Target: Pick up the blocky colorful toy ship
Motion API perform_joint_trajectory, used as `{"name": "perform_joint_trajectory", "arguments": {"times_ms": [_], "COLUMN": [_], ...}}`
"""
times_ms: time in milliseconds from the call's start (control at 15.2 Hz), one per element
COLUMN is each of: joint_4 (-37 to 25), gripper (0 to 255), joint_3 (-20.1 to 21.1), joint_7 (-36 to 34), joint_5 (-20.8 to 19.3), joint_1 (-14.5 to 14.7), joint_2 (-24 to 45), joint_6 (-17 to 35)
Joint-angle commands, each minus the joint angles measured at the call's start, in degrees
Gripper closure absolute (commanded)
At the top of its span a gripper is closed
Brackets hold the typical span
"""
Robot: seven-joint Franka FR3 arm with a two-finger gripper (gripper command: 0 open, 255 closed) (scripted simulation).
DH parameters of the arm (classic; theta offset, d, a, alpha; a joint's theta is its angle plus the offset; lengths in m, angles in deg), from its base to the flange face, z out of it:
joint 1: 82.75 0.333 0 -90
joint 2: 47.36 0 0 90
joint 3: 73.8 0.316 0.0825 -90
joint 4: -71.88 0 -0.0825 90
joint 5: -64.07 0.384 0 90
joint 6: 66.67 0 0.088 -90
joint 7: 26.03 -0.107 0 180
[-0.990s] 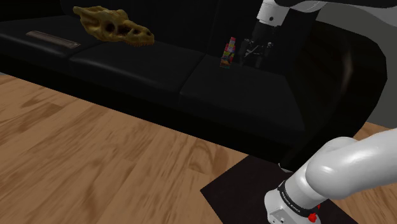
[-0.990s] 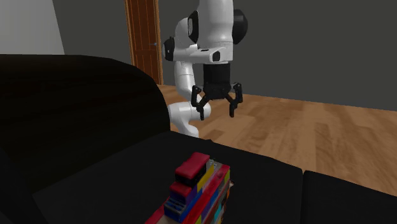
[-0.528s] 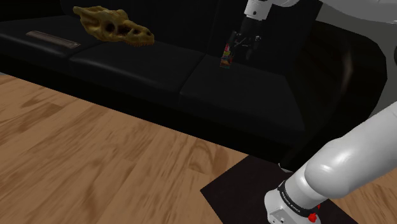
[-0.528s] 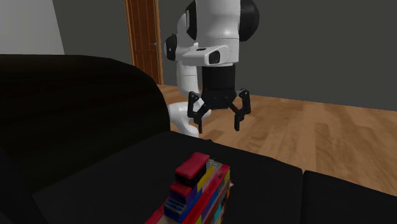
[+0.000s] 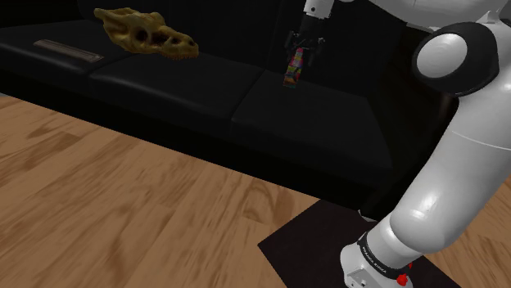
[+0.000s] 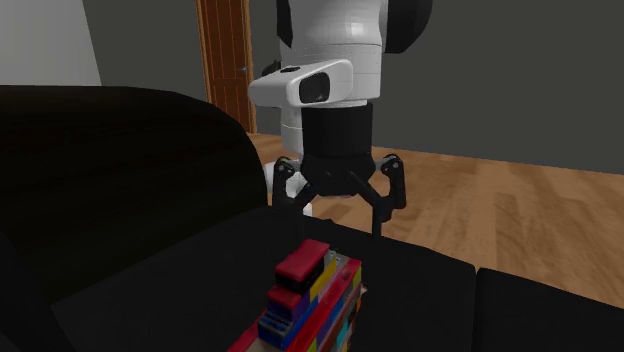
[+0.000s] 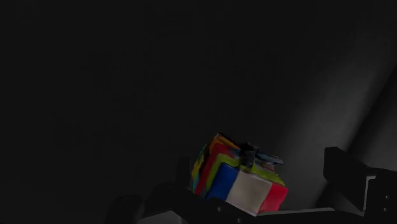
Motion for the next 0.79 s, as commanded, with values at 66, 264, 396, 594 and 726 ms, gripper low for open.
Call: {"name": "perform_joint_trajectory", "arguments": {"times_ms": [66,264,396,594,726], "joint_4": [-5.2,-1.6,0.5,2.2,2.4], "gripper": [0,0,0,0,255], "joint_3": [-0.4,-0.4,-0.4,-0.3,-0.3], "joint_7": [-0.5,-0.4,-0.4,-0.3,-0.4], "joint_5": [0.7,0.6,0.5,0.5,0.4], "joint_1": [-0.8,-0.6,-0.5,-0.4,-0.4], "joint_2": [4.3,3.5,3.1,2.8,2.7], "joint_6": [-1.1,1.6,3.4,4.7,4.8]}}
